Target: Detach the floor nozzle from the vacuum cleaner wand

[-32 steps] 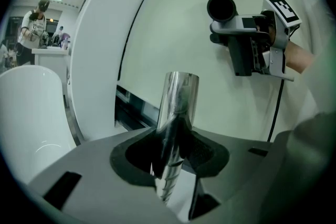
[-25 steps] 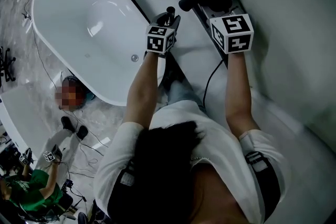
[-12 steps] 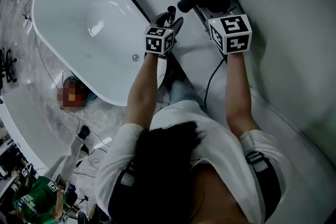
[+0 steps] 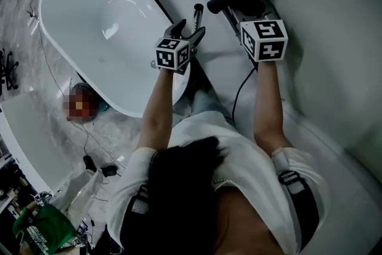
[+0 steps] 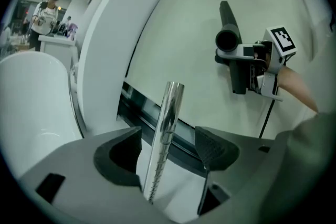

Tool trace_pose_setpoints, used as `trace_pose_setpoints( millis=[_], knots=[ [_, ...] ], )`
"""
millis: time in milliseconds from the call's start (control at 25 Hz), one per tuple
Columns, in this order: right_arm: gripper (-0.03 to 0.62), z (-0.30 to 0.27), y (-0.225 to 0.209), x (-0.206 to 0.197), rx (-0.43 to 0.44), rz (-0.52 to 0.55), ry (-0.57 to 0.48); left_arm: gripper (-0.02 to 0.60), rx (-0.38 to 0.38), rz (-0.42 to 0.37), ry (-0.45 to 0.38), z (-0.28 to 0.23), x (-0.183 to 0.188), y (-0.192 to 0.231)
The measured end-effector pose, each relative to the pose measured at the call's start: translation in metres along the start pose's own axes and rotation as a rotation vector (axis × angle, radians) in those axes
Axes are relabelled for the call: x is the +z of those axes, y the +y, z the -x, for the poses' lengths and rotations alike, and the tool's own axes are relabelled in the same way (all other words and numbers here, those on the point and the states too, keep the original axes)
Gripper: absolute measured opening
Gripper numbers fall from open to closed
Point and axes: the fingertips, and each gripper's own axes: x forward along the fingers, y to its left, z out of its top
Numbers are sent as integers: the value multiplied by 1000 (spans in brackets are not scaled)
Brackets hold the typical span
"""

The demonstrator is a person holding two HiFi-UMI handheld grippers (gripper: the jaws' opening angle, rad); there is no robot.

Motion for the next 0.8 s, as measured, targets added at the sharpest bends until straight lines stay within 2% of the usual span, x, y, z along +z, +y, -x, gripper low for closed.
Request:
trace_pose_setpoints(
  millis=[120, 320, 480, 800],
  knots=[
    [207, 1, 0, -2, -16, -18, -5, 302, 15, -44, -26, 18, 7, 6],
    [207, 5, 8, -6, -38, -44, -9, 302, -13, -17, -171, 50, 40, -1],
    [207, 4, 16, -14, -51, -64, -4, 301, -30, -14, -216, 65, 54, -10],
    [207, 12, 31, -25, -110, -84, -11, 299, 69, -61, -284, 102, 77, -16]
  ],
)
